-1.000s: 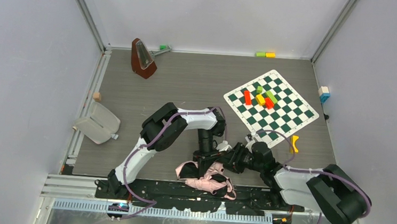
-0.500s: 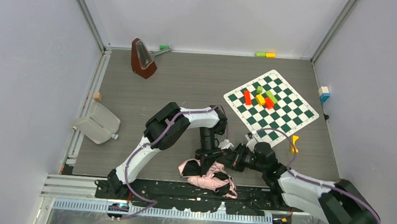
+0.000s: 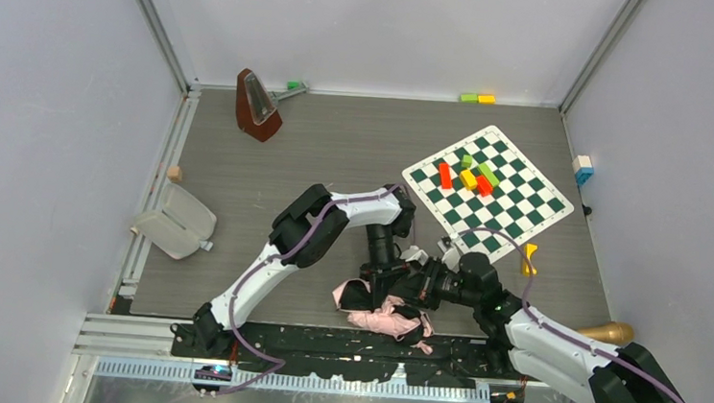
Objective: Put away the umbrella
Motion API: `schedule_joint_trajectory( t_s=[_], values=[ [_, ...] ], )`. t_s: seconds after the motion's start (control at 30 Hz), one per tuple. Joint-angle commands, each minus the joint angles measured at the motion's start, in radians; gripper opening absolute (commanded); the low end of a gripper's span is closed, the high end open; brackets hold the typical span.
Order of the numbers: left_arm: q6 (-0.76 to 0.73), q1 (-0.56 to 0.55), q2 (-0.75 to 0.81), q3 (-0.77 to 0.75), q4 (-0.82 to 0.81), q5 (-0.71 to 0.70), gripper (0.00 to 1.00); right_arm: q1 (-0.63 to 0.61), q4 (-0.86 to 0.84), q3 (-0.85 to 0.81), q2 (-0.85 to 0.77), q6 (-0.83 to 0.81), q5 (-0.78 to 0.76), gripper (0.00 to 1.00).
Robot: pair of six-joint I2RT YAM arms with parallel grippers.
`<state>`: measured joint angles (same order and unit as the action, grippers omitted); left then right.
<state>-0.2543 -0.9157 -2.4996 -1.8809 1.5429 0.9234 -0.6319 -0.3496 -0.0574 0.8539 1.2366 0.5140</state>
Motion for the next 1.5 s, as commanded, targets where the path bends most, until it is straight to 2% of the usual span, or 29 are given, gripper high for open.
schedule_joint_trajectory(
  t_s=[0.0, 0.2, 0.3, 0.47, 0.63, 0.7, 0.8, 0.87, 1.0, 1.17, 1.27, 1.47],
  values=[
    [0.088, 0.005, -0.13, 0.02, -0.126, -0.126, 0.0, -0.025, -0.163, -0.12, -0.002, 0.064, 0.084, 0.05],
    [0.085, 0.006, -0.175, 0.015, -0.11, -0.083, 0.0, -0.043, -0.172, -0.166, -0.007, 0.105, 0.093, 0.06],
    [0.039, 0.006, -0.247, -0.046, -0.018, -0.034, 0.0, -0.088, -0.17, -0.207, 0.016, 0.095, 0.113, 0.05],
    [0.012, 0.01, -0.288, -0.07, 0.014, -0.014, 0.0, -0.207, -0.113, -0.296, 0.081, -0.024, 0.117, 0.06],
    [0.011, 0.026, -0.306, -0.098, 0.002, 0.004, 0.0, -0.251, -0.211, -0.213, 0.115, -0.058, 0.13, 0.05],
    [0.01, 0.03, -0.305, -0.099, -0.012, -0.003, 0.0, -0.254, -0.18, -0.218, 0.108, -0.107, 0.167, 0.06],
    [-0.002, 0.031, -0.306, -0.104, -0.007, 0.02, 0.0, -0.256, 0.066, -0.244, 0.064, -0.261, 0.202, 0.05],
    [-0.042, 0.03, -0.307, -0.116, 0.037, 0.075, 0.0, -0.256, 0.129, -0.239, 0.027, -0.343, 0.22, 0.05],
    [-0.095, 0.031, -0.29, -0.08, 0.067, 0.115, 0.0, -0.257, 0.02, -0.175, -0.071, -0.339, 0.226, 0.06],
    [-0.136, 0.032, -0.299, -0.059, 0.092, 0.107, 0.0, -0.265, -0.103, -0.131, -0.106, -0.318, 0.241, 0.06],
    [-0.134, 0.032, -0.307, -0.067, 0.091, 0.103, 0.0, -0.304, -0.095, -0.122, -0.11, -0.362, 0.203, 0.06],
    [-0.122, 0.029, -0.315, -0.099, 0.104, 0.12, 0.0, -0.454, -0.043, -0.102, -0.125, -0.551, -0.016, 0.06]
  ],
)
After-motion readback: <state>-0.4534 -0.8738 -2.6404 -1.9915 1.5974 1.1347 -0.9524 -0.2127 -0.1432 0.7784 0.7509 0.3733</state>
